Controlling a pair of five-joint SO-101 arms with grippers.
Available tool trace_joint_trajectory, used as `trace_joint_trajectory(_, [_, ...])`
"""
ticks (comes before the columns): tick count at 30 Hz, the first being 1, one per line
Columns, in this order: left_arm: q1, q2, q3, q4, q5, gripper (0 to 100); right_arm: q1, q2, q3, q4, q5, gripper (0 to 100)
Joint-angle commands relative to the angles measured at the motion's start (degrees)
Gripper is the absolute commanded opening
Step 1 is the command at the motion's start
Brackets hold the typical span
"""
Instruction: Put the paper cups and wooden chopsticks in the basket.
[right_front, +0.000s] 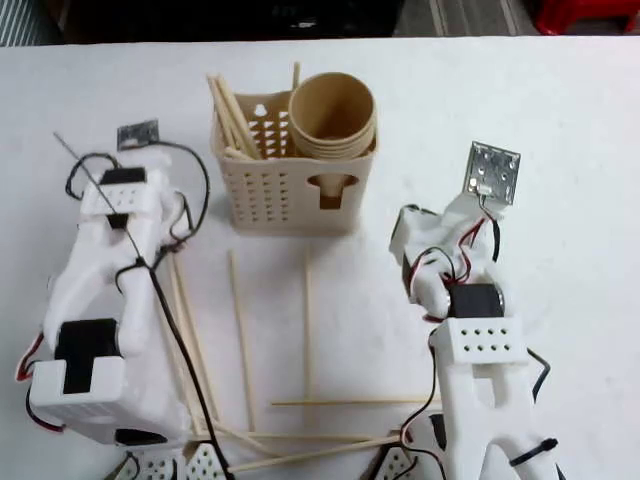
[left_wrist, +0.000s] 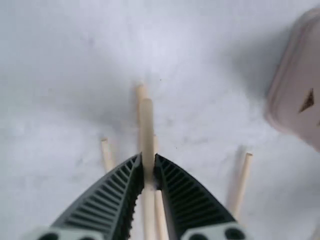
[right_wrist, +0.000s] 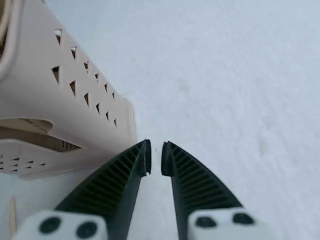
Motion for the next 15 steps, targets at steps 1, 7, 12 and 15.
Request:
trace_joint_trajectory(1, [0.75,-0.48,-9.05,7.3,0.44,2,0.57,-1.45,-0.53,-1.19,-0.35,5.2])
trace_joint_trajectory(7, [0.75,-0.48,-21.71,17.32,0.44,2,0.57,-1.45,-0.53,-1.27,-0.35,5.2])
trace_joint_trajectory(12, [0.92,-0.48,-34.46,25.14,0.44,2,0.57,-1.45,-0.53,-1.27,-0.35,5.2])
trace_joint_trajectory(15, [2.59,-0.48,-43.43,30.59,0.35,2,0.48,-1.45,-0.53,-1.27,-0.35,5.1])
